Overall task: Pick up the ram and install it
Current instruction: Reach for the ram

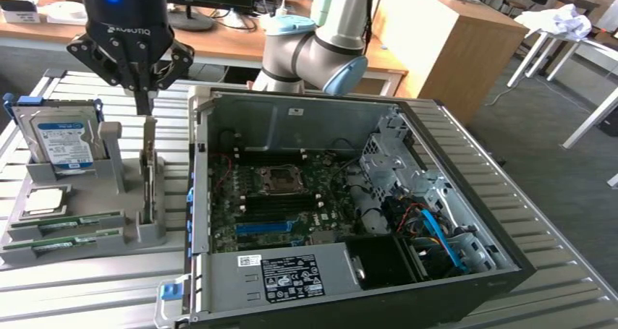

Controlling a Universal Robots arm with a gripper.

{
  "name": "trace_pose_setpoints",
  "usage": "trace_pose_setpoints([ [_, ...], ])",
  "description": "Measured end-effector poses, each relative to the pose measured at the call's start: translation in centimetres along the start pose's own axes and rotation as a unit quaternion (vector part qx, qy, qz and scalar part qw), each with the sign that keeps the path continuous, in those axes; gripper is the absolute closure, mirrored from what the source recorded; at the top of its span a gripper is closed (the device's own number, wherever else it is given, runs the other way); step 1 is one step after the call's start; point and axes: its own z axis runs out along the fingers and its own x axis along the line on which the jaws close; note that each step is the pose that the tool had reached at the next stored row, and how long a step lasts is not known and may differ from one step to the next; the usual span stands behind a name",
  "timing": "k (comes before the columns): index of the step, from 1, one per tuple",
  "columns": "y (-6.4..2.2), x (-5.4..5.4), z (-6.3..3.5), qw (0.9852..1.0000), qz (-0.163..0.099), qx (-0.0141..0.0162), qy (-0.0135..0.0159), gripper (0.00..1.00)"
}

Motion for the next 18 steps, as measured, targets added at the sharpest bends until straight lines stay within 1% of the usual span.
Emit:
trace_pose_setpoints([
  [7,-0.03,0.4,-0.01,1.0,0.0,0.0,0.0,0.89],
  [14,-0.04,0.5,-0.01,1.0,0.0,0.0,0.0,0.89],
  [16,-0.1,1.3,-0.04,1.0,0.0,0.0,0.0,0.89],
  [18,-0.1,1.4,-0.04,1.0,0.0,0.0,0.0,0.89],
])
